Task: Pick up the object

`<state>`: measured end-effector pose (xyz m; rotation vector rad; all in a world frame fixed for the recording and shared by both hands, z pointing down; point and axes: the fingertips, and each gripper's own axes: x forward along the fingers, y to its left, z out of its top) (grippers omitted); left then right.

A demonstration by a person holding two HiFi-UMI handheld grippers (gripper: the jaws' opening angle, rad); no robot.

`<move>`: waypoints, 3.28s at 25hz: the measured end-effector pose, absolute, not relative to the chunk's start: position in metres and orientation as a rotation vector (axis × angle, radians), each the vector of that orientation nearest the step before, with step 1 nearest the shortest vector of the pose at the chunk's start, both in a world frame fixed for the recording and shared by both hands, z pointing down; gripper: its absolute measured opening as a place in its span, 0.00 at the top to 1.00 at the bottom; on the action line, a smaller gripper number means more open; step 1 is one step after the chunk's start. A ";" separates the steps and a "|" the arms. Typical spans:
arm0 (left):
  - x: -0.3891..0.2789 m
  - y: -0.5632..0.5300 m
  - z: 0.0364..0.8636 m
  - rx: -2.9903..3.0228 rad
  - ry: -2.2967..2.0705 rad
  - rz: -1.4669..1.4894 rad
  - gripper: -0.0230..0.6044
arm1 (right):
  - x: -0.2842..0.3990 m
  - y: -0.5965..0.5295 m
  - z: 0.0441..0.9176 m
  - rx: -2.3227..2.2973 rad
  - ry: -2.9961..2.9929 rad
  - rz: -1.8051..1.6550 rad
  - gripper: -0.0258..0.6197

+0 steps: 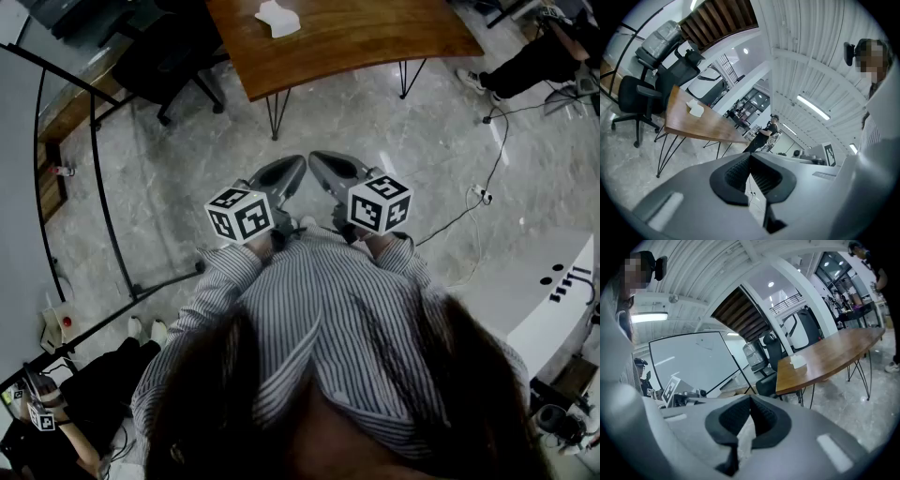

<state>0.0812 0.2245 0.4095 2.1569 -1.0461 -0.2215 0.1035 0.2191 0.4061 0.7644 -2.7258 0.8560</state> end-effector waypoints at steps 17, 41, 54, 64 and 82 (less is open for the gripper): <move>0.050 0.182 0.423 2.076 -1.129 -0.265 0.96 | 0.087 0.178 0.418 0.708 -2.697 0.848 0.96; -0.005 0.034 0.460 2.038 -1.123 -0.220 0.96 | 0.052 0.034 0.452 0.773 -2.638 0.902 0.96; -0.074 -0.115 0.452 2.101 -0.967 -0.106 0.96 | -0.019 -0.120 0.443 1.008 -2.610 0.962 0.96; -0.083 -0.169 0.466 2.001 -0.928 -0.156 0.96 | -0.023 -0.154 0.462 0.985 -2.558 0.972 0.96; -0.087 -0.240 0.520 1.705 -0.867 -0.237 0.88 | -0.022 -0.199 0.484 0.903 -2.488 1.064 0.96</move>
